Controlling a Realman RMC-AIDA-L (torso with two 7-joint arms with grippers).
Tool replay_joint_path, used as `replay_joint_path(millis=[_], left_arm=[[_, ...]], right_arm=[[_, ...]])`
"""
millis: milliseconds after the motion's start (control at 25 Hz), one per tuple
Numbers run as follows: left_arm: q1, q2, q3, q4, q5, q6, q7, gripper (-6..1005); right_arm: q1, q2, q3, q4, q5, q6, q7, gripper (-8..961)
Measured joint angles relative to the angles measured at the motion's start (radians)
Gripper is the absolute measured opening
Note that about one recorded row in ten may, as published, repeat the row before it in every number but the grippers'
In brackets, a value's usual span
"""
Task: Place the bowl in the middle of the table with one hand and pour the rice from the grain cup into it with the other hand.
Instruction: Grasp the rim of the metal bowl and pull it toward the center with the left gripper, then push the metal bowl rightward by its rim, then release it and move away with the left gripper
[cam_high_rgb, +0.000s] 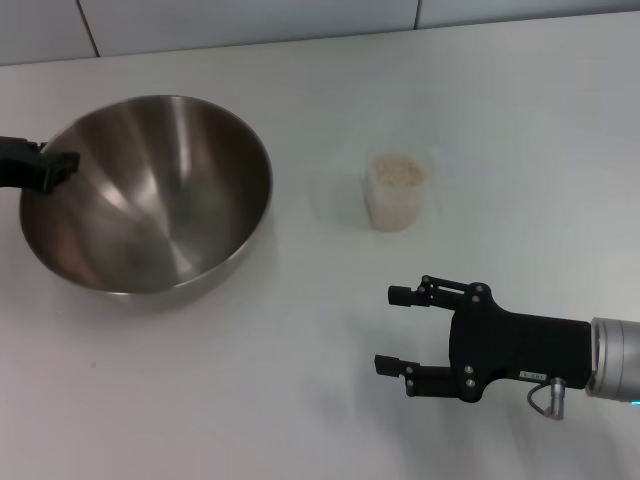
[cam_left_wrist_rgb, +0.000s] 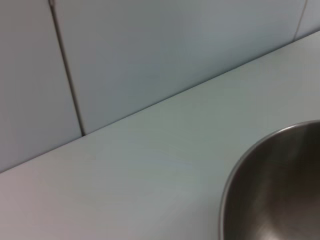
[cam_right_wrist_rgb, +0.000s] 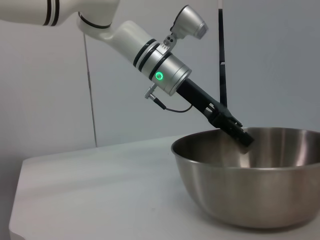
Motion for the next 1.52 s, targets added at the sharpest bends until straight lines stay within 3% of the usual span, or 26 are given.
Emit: replay_joint_path(millis=[280, 480, 640, 680, 720, 880, 960, 1520], left_arm=[[-0.018, 0.001, 0.0, -0.001, 0.002, 0.02, -0.006, 182], [-0.07, 0.009, -0.055, -0.035, 0.003, 0.079, -0.02, 75], [-0.102, 0.021, -0.098, -0.073, 0.003, 0.105, -0.02, 66], [-0.123, 0.031, -0.121, -0.101, 0.004, 0.119, -0.02, 63], [-0.192, 0.077, -0.184, -0.209, -0.002, 0.144, -0.013, 61], [-0.217, 0.097, -0.2, -0.249, -0.003, 0.154, -0.011, 51], [-0.25, 0.117, -0.211, -0.284, -0.004, 0.189, -0.01, 48], [-0.328, 0.132, -0.294, -0.316, -0.008, 0.34, -0.004, 41]], right_arm=[[0.0, 0.0, 0.0, -0.001, 0.0, 0.002, 0.005, 769], [0.0, 0.0, -0.001, -0.001, 0.0, 0.004, 0.014, 769], [0.0, 0.0, -0.001, -0.001, 0.0, 0.004, 0.014, 769], [0.001, 0.0, -0.001, -0.001, 0.0, 0.004, 0.014, 769], [0.001, 0.0, -0.001, -0.001, 0.0, 0.004, 0.014, 769], [0.002, 0.0, -0.001, -0.001, 0.0, 0.005, 0.014, 768], [0.002, 0.0, -0.001, -0.001, 0.0, 0.005, 0.014, 768], [0.002, 0.0, -0.001, -0.001, 0.0, 0.005, 0.014, 769]])
